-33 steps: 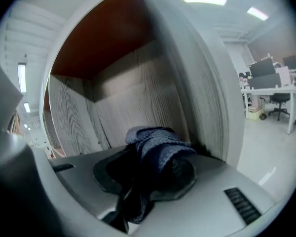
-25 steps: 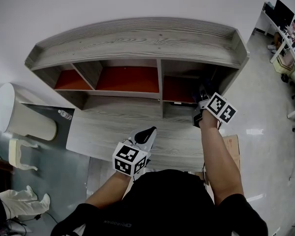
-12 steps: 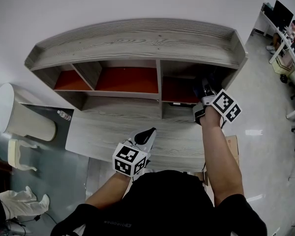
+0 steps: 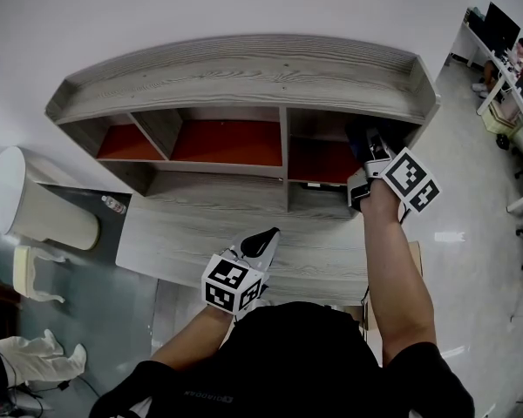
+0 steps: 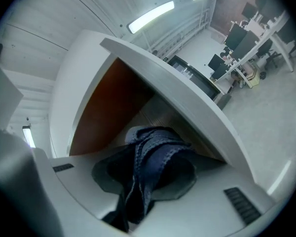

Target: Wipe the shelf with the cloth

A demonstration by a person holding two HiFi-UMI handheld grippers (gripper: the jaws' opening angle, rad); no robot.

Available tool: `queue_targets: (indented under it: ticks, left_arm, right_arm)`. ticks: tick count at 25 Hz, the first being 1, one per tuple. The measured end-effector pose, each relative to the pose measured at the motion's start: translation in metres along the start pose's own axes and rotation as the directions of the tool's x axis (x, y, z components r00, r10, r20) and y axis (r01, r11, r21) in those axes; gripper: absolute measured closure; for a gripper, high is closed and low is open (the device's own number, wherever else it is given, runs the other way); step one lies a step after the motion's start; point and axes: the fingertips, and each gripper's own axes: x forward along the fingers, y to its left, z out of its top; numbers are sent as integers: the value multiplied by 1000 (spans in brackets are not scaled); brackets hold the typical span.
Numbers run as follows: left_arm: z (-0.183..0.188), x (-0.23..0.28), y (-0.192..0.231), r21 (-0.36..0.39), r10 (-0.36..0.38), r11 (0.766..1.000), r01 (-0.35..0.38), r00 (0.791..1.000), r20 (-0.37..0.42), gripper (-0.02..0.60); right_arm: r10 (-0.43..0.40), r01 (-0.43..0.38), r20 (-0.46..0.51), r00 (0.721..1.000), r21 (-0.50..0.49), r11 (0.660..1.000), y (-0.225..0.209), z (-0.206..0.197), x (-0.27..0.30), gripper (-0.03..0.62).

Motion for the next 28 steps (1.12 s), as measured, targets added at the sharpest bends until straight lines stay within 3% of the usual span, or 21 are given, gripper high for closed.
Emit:
queue_targets:
  ticks: [10,18,24,28]
  left_arm:
    - [5,-1,1,6,-1,1000,1,1000,7,574]
    - [5,-3,2,6,4,1000,-4,1000,8,574]
    - [5,-4,2,6,5,1000,-6,1000,7,574]
    - [5,-4,1,7,5,1000,-5,1000,8,574]
  right_arm:
    - [27,-23,37,999,-120,993,30,26,-3,494]
    - [-12,19,31,999,-258,966,34,29,-3,494]
    - [-25,32,29,999,-300,953,36,30,-3,494]
    - [-55,53,5,998,-371,927,34,26,-3,493]
